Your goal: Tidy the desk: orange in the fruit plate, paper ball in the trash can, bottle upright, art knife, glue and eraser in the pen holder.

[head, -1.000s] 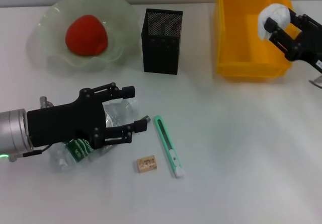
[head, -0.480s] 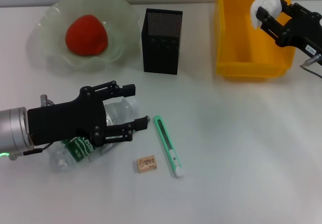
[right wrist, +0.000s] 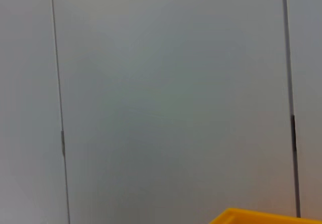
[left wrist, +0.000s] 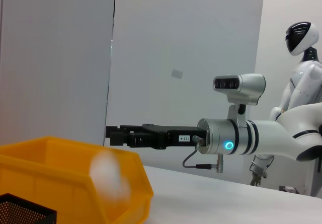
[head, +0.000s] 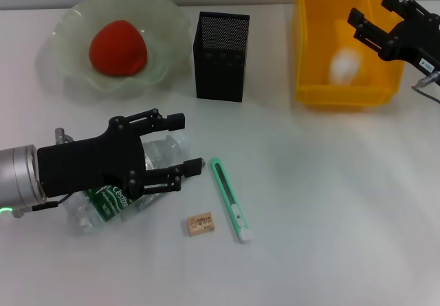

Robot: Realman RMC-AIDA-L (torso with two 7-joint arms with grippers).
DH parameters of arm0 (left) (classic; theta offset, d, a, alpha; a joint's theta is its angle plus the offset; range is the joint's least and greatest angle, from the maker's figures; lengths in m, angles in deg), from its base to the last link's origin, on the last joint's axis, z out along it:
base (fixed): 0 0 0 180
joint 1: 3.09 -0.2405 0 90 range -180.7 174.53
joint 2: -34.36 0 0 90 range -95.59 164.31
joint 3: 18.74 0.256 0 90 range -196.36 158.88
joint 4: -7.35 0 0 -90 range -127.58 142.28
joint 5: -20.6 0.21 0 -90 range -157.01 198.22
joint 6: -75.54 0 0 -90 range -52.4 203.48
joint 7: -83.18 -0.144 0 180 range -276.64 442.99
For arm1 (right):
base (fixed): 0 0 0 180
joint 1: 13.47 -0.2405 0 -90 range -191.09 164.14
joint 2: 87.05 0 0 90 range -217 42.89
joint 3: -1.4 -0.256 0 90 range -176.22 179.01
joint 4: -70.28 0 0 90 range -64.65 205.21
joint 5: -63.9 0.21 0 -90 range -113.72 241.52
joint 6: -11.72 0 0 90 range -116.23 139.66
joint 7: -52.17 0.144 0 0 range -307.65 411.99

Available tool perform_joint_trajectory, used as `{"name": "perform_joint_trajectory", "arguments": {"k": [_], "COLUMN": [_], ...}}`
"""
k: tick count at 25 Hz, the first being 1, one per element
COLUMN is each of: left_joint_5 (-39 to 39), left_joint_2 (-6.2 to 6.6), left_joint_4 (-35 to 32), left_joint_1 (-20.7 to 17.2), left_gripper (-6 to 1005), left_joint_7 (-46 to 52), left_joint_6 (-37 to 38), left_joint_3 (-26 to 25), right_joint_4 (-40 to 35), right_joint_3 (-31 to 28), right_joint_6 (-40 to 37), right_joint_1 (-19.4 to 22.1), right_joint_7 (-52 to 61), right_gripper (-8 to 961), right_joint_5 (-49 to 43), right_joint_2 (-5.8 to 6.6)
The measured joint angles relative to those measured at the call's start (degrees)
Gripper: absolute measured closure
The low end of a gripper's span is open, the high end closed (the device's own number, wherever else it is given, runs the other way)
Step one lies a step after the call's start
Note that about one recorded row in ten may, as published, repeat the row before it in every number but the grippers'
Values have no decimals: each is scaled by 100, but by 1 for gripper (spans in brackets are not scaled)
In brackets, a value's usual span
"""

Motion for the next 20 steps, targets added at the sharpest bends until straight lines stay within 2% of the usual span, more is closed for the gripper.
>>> {"name": "perform_joint_trajectory", "arguments": {"k": [5, 9, 14, 20], "left_joint_5": [0, 0, 1, 7], "left_joint_2": [-3, -8, -9, -8], "left_joint_4": [0, 5, 9, -25], "left_joint_1": [0, -2, -6, 3], "left_gripper": [202, 202, 202, 202], "left_joint_7": [4, 16, 41, 190], "left_joint_6": [0, 19, 27, 15], "left_joint_3": [0, -1, -1, -1], "right_joint_4": [-10, -10, -58, -213], "right_joint_3": [-10, -14, 37, 140], "right_joint_6": [-25, -355, -1306, -2503], "right_joint_1": [23, 117, 388, 632], "right_joint_7": [0, 28, 224, 795], "right_gripper": [202, 201, 200, 199], "right_joint_5": [4, 75, 135, -783], "right_joint_2": [-1, -1, 29, 188]}}
